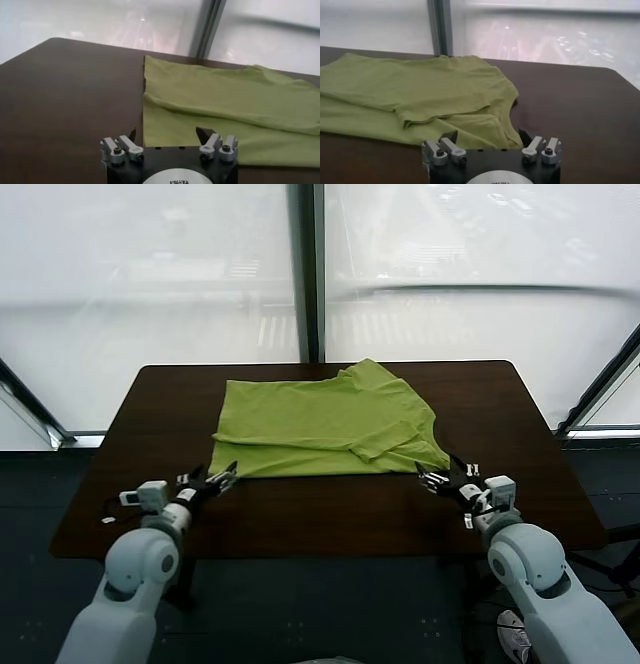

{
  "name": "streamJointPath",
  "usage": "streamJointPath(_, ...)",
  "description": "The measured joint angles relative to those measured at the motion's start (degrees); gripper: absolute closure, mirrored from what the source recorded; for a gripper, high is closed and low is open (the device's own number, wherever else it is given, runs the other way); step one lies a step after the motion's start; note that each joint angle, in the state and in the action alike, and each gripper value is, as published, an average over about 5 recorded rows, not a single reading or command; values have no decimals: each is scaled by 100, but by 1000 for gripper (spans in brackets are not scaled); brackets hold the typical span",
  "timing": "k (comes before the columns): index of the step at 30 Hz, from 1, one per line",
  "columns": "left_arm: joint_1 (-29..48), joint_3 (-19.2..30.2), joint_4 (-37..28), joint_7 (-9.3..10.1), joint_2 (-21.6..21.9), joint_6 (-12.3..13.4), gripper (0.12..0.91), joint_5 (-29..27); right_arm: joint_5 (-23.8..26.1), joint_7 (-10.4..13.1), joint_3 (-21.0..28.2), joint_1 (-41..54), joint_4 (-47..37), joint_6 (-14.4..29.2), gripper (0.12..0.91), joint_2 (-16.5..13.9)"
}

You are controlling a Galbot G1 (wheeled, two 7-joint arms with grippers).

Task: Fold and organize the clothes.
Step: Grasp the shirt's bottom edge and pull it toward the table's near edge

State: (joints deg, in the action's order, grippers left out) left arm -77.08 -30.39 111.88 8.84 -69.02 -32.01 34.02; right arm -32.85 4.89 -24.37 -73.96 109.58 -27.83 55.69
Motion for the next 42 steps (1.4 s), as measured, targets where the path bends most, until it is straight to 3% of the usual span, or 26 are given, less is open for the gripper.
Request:
streamJointPath(3,-41,-2,12,1,-17,-9,341,-10,-12,-22,11,-22,-19,5,589,-4)
streamJointPath(7,-97,-25,34,1,-20,-14,593,-22,-49,-36,3,-55,15,12,825,-33)
streamJointPath(11,-146,-45,74,1,-6,-15,821,-28,-192,-5,-46,-114,114,-17,885,-100)
streamJointPath(13,-167,-52,102,1,5,-16,876,-34,-307,37,-84,-164,186,-51,887,-154)
streamJointPath(20,-328,-126,259,5,116,-20,882,-45,-846,307,-270,-447,511,-258,887,-429)
streamJointPath(31,-897,-346,698,30,448,-30,882,-27,-1973,807,-893,-1502,1200,-747,887,-1163)
streamJointPath(40,-1590,-582,1134,30,676,-43,882,-65,-2488,948,-1279,-2075,1679,-917,887,-1557)
streamJointPath(42,-1761,-649,1225,14,716,-54,882,-44,-2506,969,-1288,-2105,1745,-942,850,-1566)
